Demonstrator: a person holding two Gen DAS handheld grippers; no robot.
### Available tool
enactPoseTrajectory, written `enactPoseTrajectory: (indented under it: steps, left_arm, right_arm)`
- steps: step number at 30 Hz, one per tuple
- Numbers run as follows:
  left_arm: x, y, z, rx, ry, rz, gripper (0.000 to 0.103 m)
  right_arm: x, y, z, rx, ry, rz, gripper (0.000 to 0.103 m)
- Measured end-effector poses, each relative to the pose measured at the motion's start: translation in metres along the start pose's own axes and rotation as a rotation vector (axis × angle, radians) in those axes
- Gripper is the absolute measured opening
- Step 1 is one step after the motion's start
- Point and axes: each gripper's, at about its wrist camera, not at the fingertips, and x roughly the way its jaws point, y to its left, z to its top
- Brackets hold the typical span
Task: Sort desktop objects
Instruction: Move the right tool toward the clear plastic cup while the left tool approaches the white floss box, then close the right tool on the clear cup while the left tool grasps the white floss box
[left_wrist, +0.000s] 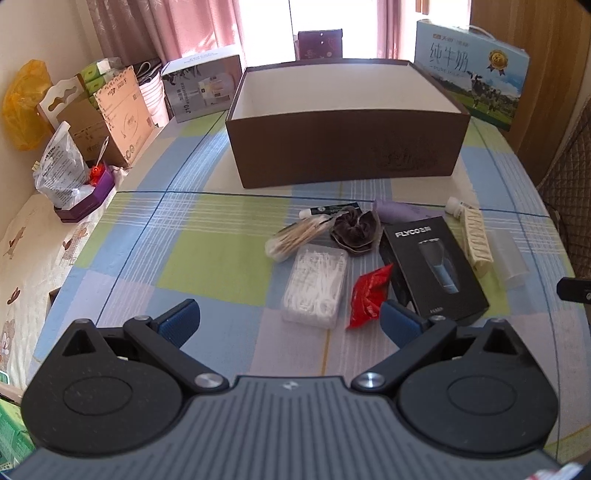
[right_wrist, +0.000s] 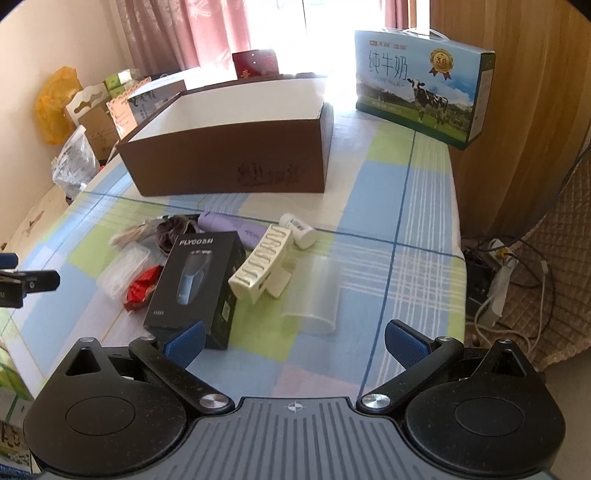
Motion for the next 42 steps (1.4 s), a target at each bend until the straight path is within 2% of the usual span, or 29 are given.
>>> enactPoseTrajectory:
  steps: [13,14,16,20,25,32,36,42]
  left_arm:
    - [0.040,0.008,0.011,0.004,-0.015,-0.015,0.102]
    - [0.042,0.008,0.011,0.004,-0.013,-0.017,0.102]
    - [0.047,0.008,0.011,0.007,-0.007,-0.026,0.098]
    - [0.059,0.011,0.012,0.003,0.014,-0.032,0.096]
    - [0.070,0.010,0.011,0.024,0.024,-0.039,0.096]
    - [0.086,0.012,0.012,0.034,0.055,-0.051,0.093]
    - [0.092,0.010,0.011,0.065,0.054,-0.055,0.092]
    - [0.103,0.009,0.012,0.099,0.064,-0.093,0.082]
  right_arm:
    - [0.040,-0.017,0.008,0.041,0.002,-0.020,0.100]
    - [0.043,-0.018,0.009,0.038,0.005,-0.025,0.099]
    - [0.049,-0.018,0.009,0.034,0.005,-0.030,0.088]
    - [0.063,-0.018,0.010,0.030,0.016,-0.040,0.082]
    - [0.081,-0.017,0.010,0.024,0.034,-0.056,0.069]
    - [0.102,-0.015,0.010,0.007,0.048,-0.078,0.064]
    - [0.108,-0.016,0.006,-0.014,0.060,-0.075,0.050]
    - [0.102,-0.029,0.002,0.004,0.059,-0.099,0.050]
